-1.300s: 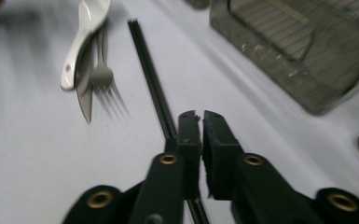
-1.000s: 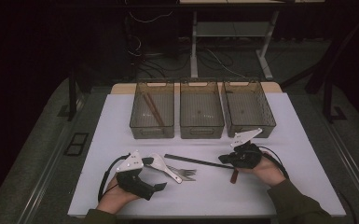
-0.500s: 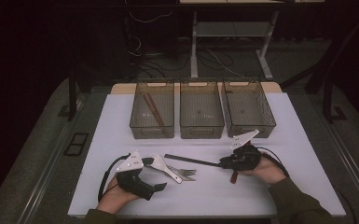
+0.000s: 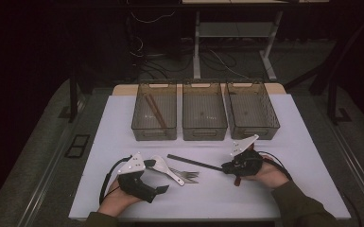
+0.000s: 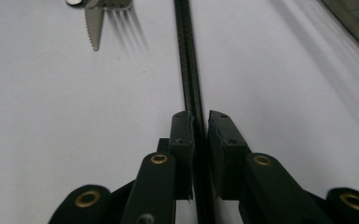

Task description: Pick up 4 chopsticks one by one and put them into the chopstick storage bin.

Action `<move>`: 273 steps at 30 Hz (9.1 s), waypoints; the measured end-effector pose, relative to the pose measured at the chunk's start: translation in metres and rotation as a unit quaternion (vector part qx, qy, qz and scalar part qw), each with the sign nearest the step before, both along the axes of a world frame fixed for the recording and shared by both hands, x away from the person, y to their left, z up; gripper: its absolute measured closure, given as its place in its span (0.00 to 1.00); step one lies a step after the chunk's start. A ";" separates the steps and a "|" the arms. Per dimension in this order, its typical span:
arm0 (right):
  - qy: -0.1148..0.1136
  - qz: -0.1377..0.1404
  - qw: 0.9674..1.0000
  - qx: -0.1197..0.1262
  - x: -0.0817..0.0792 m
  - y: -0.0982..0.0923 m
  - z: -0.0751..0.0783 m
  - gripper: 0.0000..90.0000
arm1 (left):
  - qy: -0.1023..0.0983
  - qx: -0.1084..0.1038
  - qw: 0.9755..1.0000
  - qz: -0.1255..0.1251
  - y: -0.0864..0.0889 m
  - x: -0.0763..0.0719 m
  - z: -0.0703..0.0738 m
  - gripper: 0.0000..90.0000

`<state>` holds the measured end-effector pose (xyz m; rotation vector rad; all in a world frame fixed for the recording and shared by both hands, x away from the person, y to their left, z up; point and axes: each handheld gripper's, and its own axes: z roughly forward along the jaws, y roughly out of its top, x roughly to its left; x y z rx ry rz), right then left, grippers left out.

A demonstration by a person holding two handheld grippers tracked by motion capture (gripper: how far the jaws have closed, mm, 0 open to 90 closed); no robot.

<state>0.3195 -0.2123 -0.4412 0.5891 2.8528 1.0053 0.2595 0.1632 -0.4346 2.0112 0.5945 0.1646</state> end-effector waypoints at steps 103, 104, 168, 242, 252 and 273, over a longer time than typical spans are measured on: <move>-0.012 -0.050 0.994 0.095 0.004 0.014 0.027 0.95 | -0.002 -0.001 1.000 -0.003 0.000 0.000 0.000 0.00; -0.013 -0.049 0.994 0.097 0.005 0.013 0.028 0.95 | -0.002 -0.001 1.000 -0.002 0.000 0.000 0.000 0.00; -0.071 -0.151 0.976 0.143 0.075 0.062 0.092 0.95 | 0.001 -0.009 1.000 0.002 0.003 -0.005 0.001 0.00; -0.027 -0.188 0.978 0.088 0.153 0.178 0.077 0.58 | 0.002 -0.016 1.000 -0.005 0.004 -0.004 0.001 0.00; -0.029 -0.145 0.982 0.117 0.128 0.141 0.084 0.50 | 0.004 -0.012 1.000 -0.004 0.002 -0.005 0.000 0.00; -0.041 -0.109 0.984 0.134 0.074 0.076 0.091 0.48 | 0.006 -0.009 1.000 -0.001 0.002 -0.004 -0.001 0.00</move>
